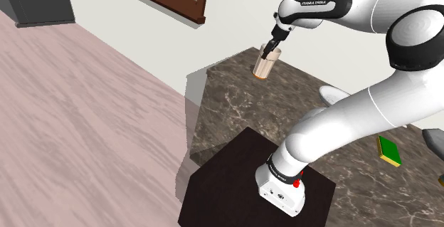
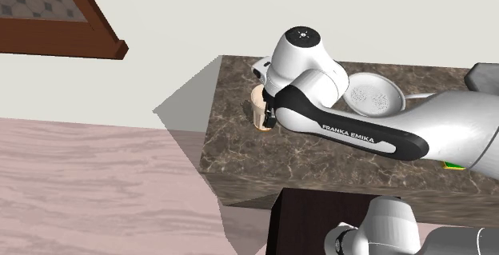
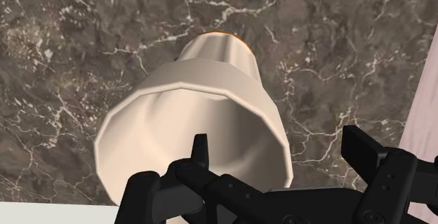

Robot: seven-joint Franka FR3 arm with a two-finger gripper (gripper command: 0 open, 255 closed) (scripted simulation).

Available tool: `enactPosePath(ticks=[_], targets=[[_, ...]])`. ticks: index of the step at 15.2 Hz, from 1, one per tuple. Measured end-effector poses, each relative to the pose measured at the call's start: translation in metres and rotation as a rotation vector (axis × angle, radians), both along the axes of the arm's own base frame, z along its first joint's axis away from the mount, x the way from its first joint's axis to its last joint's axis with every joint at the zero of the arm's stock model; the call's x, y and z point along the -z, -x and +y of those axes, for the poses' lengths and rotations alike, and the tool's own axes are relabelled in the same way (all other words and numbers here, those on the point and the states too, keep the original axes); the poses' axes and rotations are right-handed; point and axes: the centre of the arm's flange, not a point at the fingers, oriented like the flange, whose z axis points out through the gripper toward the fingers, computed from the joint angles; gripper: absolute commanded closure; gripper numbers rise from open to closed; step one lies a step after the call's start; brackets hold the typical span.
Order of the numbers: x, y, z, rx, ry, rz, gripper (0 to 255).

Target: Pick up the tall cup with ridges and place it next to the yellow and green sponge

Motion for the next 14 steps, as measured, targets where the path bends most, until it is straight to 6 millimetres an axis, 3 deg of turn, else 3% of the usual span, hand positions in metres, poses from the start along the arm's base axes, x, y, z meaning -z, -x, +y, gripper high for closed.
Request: enactPosePath(ticks=[1, 11, 14], targets=[[0.0, 0.0, 0.0, 0.0, 0.0, 0.0, 255], [-0.001, 0.0, 0.0, -0.001, 0.001, -0.002, 255], [-0.011, -0.001, 0.0, 0.0, 0.0, 0.0, 255]])
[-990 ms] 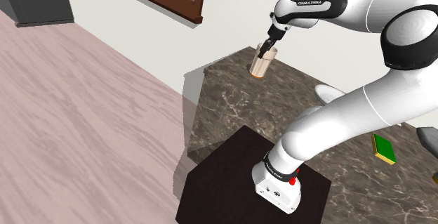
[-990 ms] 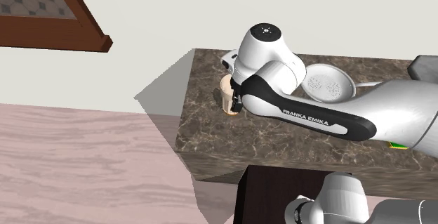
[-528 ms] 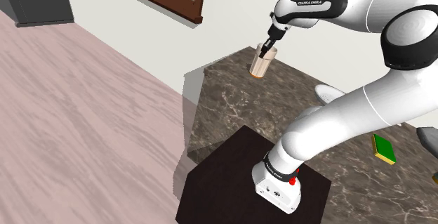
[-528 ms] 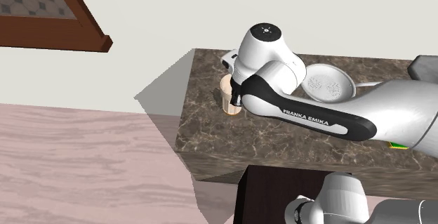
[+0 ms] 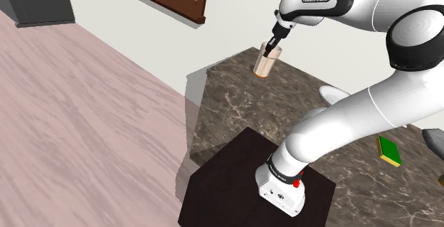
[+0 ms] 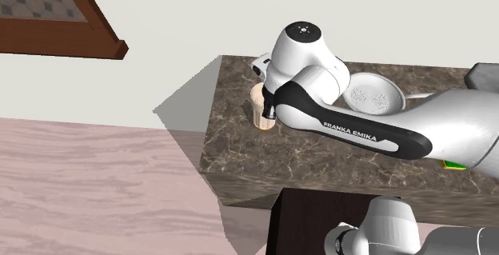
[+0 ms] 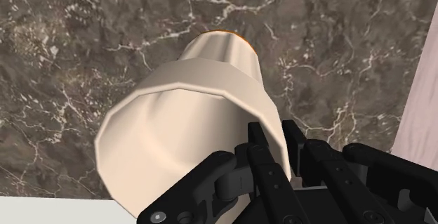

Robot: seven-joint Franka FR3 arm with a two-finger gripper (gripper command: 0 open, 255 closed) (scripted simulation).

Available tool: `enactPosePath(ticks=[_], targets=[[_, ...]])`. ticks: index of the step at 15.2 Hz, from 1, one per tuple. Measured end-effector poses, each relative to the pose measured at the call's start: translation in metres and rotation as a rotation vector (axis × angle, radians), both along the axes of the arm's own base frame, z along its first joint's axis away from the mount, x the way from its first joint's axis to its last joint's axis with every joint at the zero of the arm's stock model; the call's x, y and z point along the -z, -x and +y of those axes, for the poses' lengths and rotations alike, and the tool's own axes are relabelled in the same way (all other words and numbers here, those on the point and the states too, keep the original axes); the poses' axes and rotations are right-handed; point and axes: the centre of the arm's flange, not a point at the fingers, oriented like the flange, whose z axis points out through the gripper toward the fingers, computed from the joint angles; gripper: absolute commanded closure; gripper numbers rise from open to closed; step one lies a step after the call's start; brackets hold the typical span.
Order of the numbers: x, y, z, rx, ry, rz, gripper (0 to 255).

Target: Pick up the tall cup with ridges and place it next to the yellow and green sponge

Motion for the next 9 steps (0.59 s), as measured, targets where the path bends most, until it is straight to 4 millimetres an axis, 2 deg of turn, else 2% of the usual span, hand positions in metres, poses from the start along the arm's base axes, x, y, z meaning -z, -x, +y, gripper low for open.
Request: enactPosePath(ticks=[9], targets=[[-0.046, 0.001, 0.0, 0.0, 0.0, 0.0, 255]])
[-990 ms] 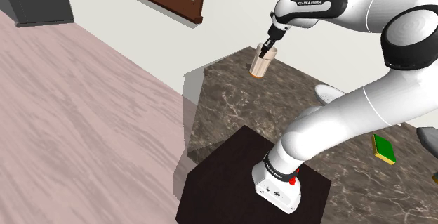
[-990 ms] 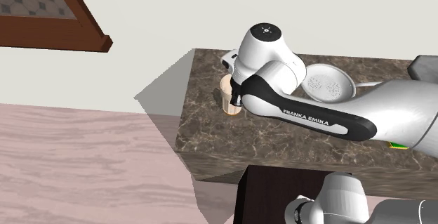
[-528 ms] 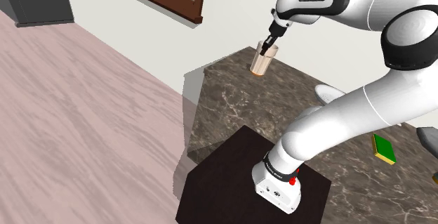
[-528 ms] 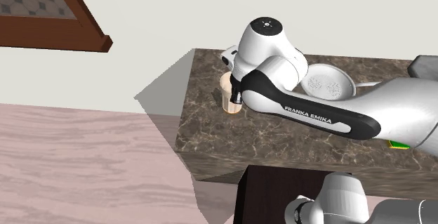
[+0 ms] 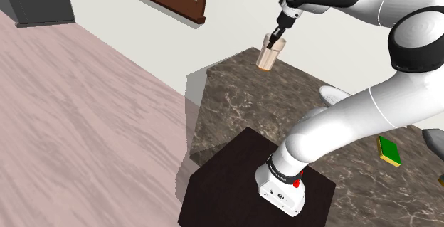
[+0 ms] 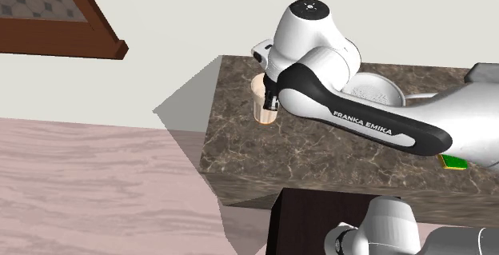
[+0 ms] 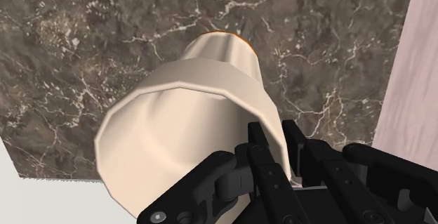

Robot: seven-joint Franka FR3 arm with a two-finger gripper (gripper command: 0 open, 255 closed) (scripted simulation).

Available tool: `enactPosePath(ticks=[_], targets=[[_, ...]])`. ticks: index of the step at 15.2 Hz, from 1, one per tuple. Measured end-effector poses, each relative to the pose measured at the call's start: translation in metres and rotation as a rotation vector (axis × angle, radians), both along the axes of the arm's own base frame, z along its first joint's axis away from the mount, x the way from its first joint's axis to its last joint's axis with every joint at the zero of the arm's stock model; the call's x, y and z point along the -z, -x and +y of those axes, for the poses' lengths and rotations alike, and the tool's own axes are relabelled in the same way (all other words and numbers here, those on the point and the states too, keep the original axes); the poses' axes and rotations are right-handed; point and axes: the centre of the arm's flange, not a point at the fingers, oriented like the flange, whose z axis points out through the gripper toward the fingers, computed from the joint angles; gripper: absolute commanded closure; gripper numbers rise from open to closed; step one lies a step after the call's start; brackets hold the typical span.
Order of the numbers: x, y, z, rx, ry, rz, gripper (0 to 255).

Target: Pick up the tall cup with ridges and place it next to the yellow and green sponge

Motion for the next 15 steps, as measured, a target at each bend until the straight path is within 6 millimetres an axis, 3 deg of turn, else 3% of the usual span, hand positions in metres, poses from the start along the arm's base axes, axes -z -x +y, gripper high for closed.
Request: enactPosePath(ticks=[15], targets=[[-0.079, 0.0, 0.001, 0.0, 0.0, 0.0, 255]])
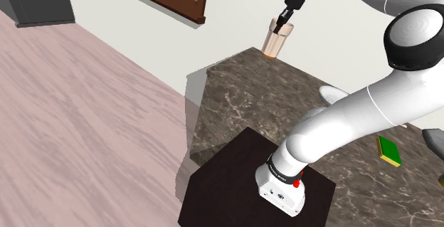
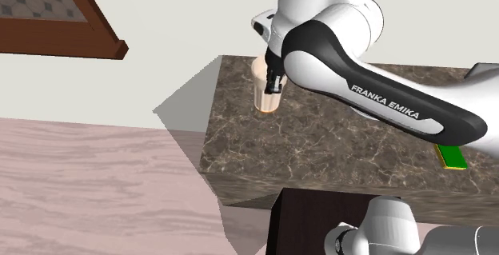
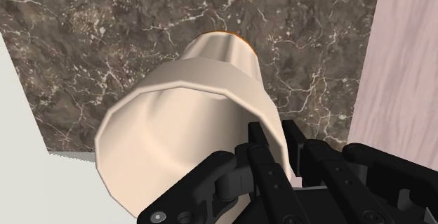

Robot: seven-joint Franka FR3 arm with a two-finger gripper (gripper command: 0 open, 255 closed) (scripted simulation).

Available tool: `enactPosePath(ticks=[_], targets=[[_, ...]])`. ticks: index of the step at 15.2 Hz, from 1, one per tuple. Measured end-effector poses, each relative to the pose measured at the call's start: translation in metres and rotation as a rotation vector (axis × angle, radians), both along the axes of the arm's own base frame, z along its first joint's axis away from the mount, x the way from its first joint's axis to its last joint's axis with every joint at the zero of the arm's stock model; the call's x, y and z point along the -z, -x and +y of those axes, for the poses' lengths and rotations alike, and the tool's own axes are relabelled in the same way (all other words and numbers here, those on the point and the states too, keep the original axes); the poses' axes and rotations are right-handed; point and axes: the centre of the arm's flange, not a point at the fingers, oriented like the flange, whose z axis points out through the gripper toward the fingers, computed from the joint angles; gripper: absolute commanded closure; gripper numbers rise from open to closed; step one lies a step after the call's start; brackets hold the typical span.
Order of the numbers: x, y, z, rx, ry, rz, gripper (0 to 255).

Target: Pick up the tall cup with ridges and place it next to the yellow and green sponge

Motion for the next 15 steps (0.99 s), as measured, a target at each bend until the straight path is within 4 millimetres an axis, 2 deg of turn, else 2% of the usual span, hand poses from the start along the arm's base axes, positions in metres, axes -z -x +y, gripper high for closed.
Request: enactPosePath(ticks=[15], targets=[[-0.079, 0.0, 0.0, 0.0, 0.0, 0.0, 255]])
